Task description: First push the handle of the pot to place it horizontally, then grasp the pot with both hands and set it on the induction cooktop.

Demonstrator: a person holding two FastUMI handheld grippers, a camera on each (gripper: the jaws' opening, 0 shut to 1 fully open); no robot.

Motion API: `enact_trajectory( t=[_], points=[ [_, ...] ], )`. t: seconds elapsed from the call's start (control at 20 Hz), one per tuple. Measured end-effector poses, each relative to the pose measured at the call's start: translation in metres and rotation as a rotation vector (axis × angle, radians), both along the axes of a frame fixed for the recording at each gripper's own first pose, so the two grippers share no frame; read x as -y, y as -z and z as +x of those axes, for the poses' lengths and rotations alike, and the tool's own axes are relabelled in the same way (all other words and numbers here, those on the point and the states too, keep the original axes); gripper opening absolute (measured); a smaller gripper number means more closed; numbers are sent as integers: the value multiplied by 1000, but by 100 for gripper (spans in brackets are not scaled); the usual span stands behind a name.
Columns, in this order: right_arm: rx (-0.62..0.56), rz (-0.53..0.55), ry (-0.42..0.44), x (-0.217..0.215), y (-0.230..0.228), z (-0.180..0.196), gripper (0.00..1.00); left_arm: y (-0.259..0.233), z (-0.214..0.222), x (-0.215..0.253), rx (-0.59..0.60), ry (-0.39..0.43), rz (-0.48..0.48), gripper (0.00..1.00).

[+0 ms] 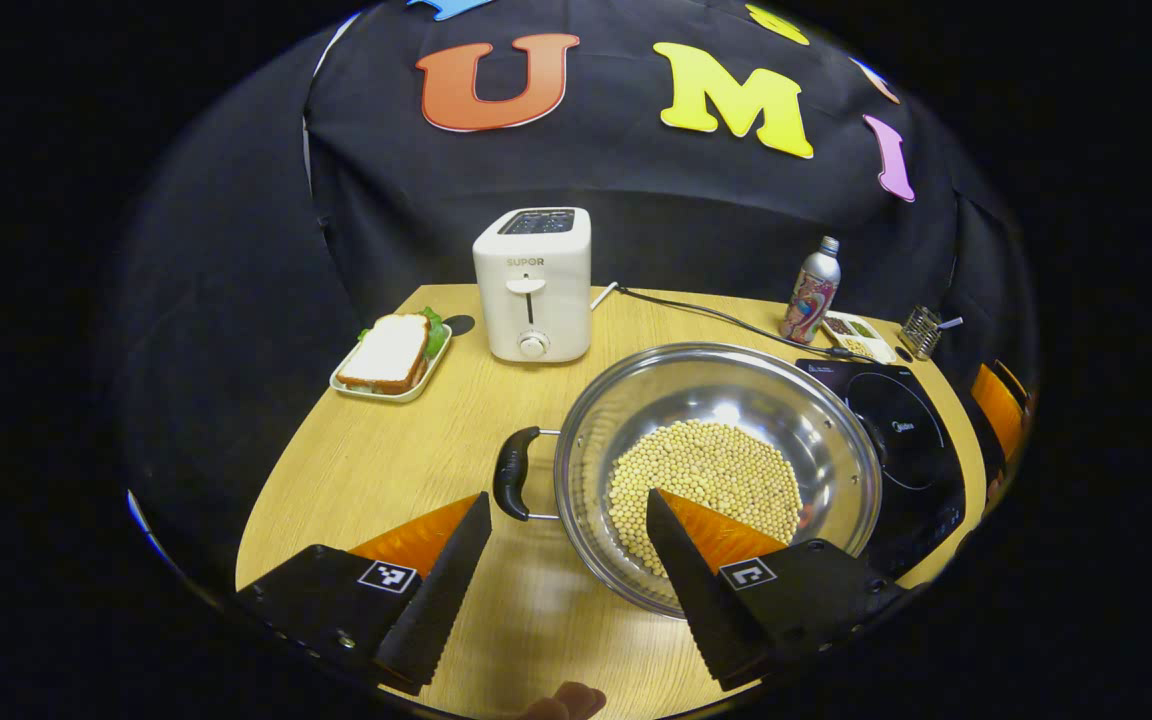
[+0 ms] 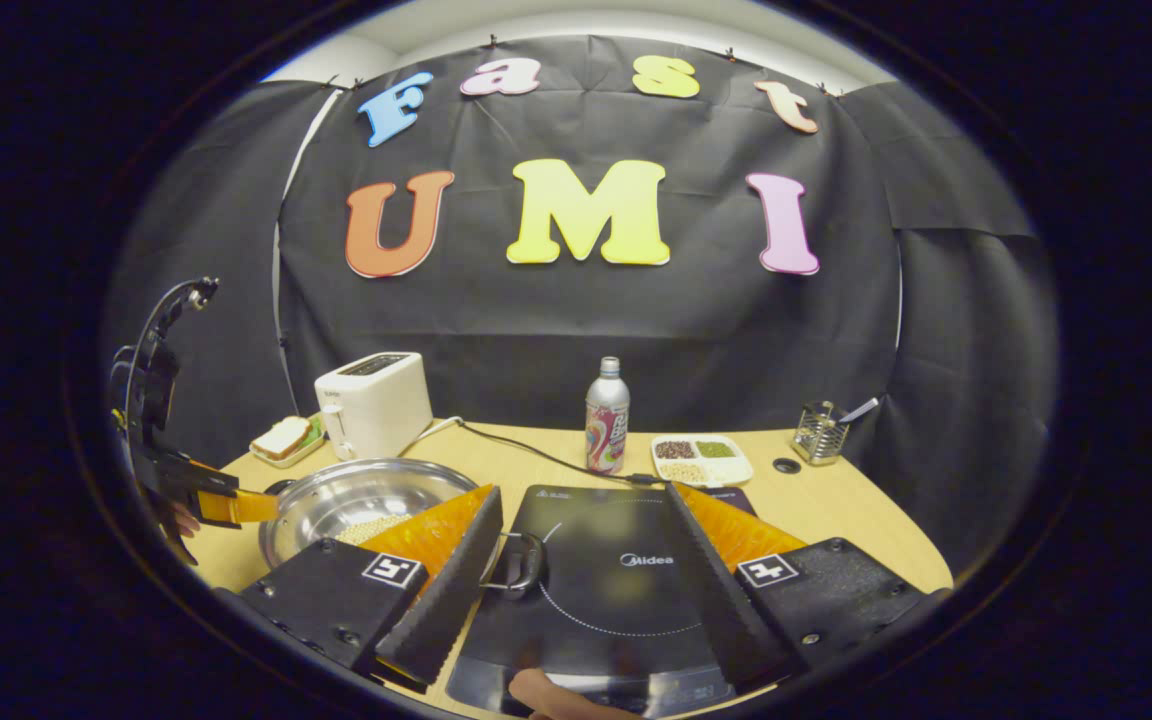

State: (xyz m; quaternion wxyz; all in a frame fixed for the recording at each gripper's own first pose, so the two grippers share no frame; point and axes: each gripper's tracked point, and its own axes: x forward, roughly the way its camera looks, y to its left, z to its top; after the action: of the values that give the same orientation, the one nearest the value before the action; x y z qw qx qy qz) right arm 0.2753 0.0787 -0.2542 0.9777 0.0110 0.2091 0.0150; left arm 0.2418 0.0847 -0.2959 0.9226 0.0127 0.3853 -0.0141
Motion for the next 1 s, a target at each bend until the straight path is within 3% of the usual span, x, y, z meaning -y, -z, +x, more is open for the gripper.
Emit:
enact_trajectory(
  t=[0.35,0.6,0.85,0.9,1.0],
  points=[
    [-158,8,-52,-32,63,24,98,25,20,-8,-12,2,-32,94],
    [-231,25,-95,-54,89,31,100,43,32,-12,-22,16,-33,86],
    [-277,16,-70,-58,104,37,92,60,37,-19,-55,24,-35,71],
    [-282,30,-54,-56,105,37,87,58,39,-18,-45,36,-41,66],
    [-324,51,-41,-54,115,41,67,59,40,-18,-42,49,-57,64]
  ],
)
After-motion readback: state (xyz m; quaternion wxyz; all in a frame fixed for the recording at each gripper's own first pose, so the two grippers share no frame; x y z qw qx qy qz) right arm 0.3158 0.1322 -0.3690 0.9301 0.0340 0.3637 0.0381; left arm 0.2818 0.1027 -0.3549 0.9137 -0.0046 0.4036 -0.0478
